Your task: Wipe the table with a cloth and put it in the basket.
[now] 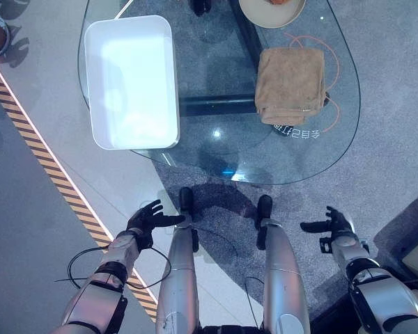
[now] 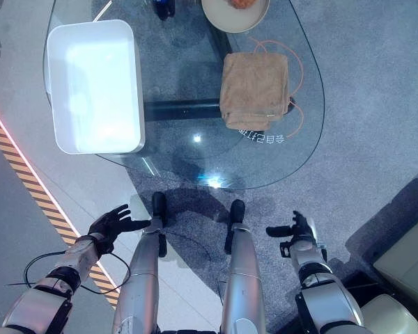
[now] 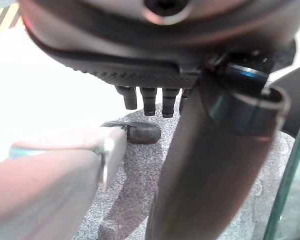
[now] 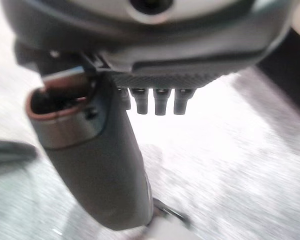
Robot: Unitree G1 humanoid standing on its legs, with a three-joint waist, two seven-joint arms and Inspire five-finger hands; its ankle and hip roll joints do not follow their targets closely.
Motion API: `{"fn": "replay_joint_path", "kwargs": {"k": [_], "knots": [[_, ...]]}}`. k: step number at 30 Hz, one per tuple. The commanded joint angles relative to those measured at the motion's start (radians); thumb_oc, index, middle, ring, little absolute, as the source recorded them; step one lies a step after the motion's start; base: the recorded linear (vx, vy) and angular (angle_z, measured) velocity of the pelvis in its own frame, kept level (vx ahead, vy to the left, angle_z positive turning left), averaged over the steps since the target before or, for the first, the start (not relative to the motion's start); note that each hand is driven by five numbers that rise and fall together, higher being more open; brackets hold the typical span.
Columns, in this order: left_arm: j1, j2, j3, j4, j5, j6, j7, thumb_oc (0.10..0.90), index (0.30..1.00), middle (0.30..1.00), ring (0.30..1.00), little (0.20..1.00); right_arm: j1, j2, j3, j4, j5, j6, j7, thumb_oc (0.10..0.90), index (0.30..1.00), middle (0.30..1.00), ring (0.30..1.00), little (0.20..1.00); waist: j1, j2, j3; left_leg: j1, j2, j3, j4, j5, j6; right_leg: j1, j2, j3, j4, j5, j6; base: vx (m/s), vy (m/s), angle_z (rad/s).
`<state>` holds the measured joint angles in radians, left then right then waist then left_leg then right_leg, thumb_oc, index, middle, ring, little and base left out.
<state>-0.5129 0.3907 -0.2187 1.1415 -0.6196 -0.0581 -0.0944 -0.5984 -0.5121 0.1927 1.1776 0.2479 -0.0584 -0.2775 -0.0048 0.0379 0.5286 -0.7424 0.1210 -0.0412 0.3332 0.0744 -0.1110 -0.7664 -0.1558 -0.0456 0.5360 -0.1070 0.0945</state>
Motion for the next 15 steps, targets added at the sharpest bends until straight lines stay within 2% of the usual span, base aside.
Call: {"fn": "replay_joint_path", "kwargs": {"k": [1,7,15], "knots": [[0.047,0.066,0.023,0.002,-0.036,-0.037,0.021,0.8,0.9,0.9,0.9,0.9,-0.029,-0.138,-0.057,-0.105,0.052,-0.067,-0.162,0.8,0.9,0.9,0.9,0.9,0.0,-0.03,-0.009,-0.024,-0.093,0.039,0.085,-0.075,0.078,-0.001,0.079,-0.028,-0.061,0.066,-0.053,0.0,0.0,0.0],[0.043,0.076,0.007,0.017,-0.06,-0.062,0.011,0.8,0.9,0.9,0.9,0.9,-0.132,-0.23,-0.07,-0.189,0.036,-0.128,-0.325,0.8,0.9,0.9,0.9,0.9,0.001,-0.029,-0.009,-0.043,-0.097,0.036,0.073,-0.071,0.078,-0.017,0.077,-0.037,-0.077,0.075,-0.052,0.0,0.0,0.0],[0.039,0.076,-0.025,0.017,-0.112,-0.074,0.006,0.8,0.9,0.9,0.9,0.9,-0.305,-0.336,0.016,-0.333,-0.012,-0.128,-0.486,0.8,0.9,0.9,0.9,0.9,0.001,-0.018,-0.009,-0.06,-0.1,0.033,0.044,-0.06,0.074,-0.039,0.074,-0.04,-0.096,0.079,-0.051,-0.01,0.04,0.01]]}}
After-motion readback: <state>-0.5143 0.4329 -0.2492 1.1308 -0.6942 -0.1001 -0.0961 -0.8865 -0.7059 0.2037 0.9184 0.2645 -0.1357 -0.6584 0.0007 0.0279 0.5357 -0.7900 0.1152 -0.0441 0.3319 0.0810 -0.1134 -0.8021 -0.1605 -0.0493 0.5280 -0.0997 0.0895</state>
